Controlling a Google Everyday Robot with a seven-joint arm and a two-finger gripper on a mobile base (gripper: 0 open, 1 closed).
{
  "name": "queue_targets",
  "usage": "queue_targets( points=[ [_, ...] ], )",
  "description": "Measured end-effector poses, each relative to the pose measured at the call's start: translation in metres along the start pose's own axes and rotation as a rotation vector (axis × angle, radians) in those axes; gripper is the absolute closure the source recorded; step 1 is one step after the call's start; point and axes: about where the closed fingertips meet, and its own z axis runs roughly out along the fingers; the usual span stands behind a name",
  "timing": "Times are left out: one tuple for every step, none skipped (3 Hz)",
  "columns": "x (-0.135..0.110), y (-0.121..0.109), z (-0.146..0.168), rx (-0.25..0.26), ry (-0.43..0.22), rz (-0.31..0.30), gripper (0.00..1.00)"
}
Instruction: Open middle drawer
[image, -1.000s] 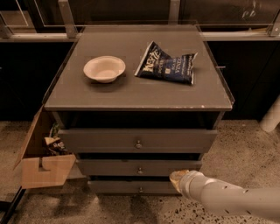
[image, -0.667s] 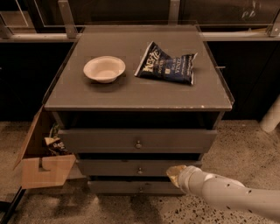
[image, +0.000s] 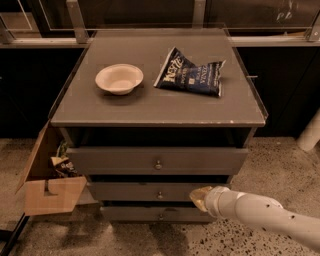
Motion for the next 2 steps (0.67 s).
queue_targets(
  points=[
    [-0.0013,-0.0100,0.0112,0.008,-0.002,-0.003,1.00],
    [0.0013,-0.0180,0.0169,0.025,0.002,0.002,1.00]
  ],
)
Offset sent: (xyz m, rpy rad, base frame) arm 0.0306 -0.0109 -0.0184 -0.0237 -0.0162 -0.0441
